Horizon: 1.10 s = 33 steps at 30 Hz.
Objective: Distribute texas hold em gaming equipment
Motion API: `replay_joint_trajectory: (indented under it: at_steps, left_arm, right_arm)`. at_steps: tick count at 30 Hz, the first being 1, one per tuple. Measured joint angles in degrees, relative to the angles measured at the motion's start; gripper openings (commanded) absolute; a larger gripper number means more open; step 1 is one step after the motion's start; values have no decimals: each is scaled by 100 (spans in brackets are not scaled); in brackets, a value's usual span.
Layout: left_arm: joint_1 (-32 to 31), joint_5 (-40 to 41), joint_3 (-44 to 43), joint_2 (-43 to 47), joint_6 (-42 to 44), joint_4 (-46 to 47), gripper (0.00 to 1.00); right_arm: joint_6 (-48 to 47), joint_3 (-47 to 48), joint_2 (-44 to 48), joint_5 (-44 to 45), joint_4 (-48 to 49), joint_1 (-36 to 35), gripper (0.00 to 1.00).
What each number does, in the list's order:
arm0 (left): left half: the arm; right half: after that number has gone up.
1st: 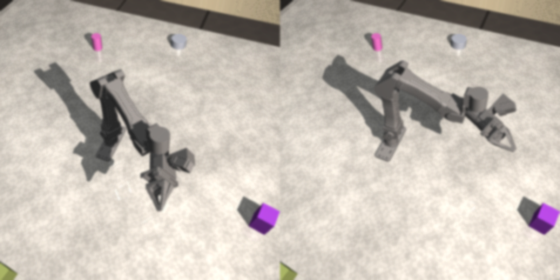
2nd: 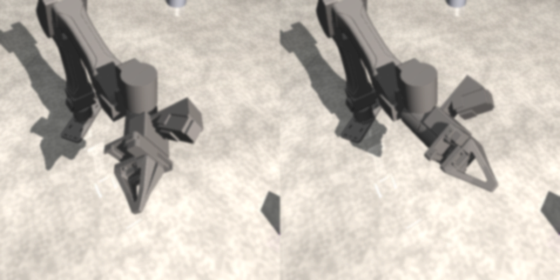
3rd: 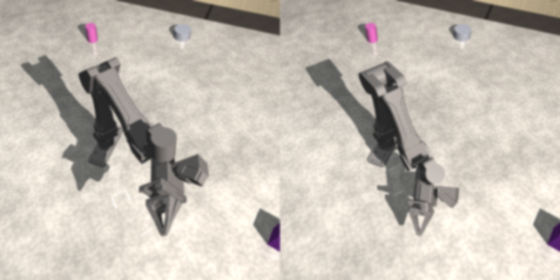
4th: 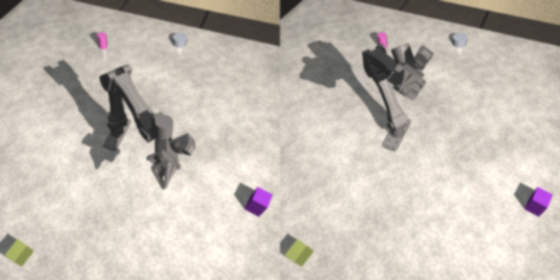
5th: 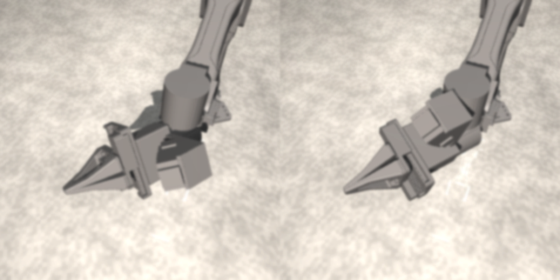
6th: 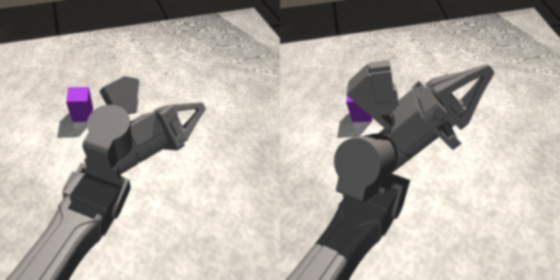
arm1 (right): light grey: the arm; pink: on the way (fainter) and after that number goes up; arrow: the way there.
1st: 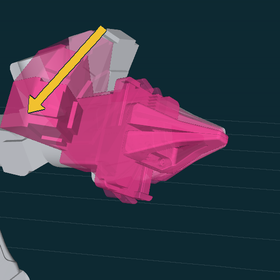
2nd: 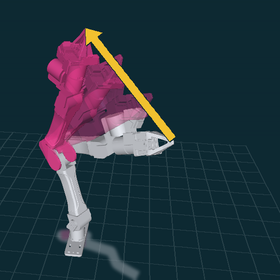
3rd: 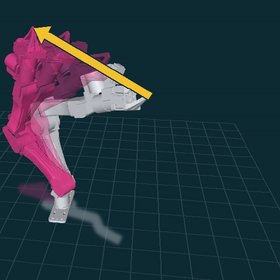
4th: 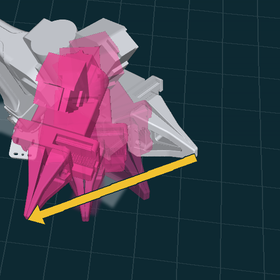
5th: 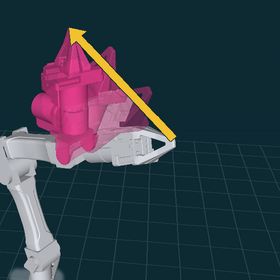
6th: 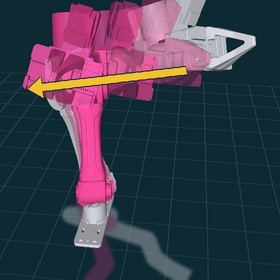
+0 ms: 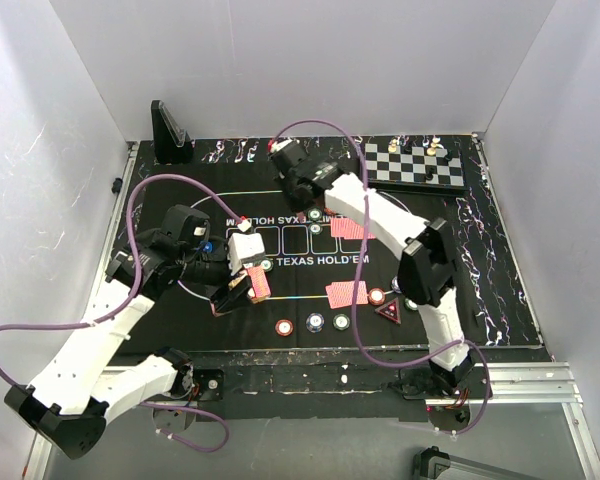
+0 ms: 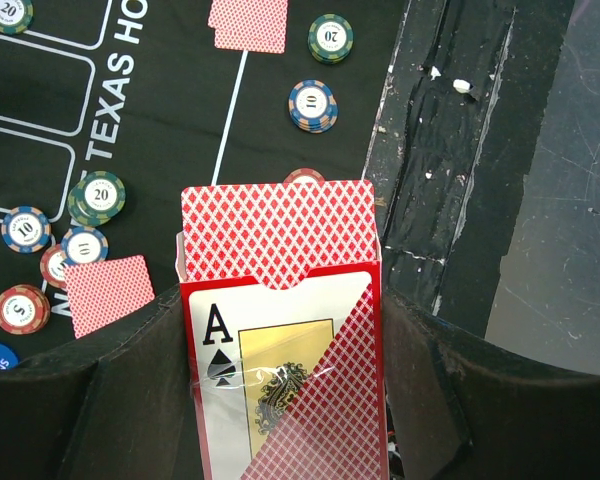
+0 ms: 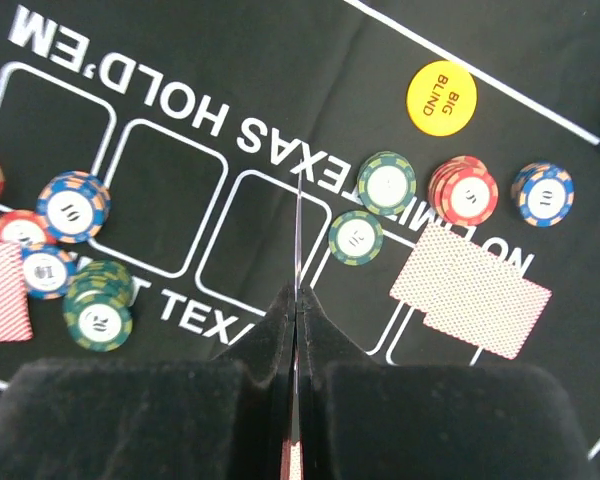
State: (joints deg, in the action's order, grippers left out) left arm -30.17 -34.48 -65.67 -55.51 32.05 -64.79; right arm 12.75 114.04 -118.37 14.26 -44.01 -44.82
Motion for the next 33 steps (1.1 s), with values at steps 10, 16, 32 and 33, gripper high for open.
replay_joint_trajectory:
  at_steps: [10,16,32,33]
  left_arm:
    - [0,-68,0,79,-17,-122,19]
    - [0,-76,0,122,-22,-131,19]
    - [0,-72,-4,129,-31,-216,19]
    - [0,-70,-2,129,-31,-214,19]
  right_arm:
    - [-1366,125,-831,2347,352,-946,1]
    - [-1902,81,-1110,2966,669,-1051,1]
    - [-1427,140,-1965,2769,595,-1502,1]
    - [-1309,140,-1965,2658,577,-1517,1]
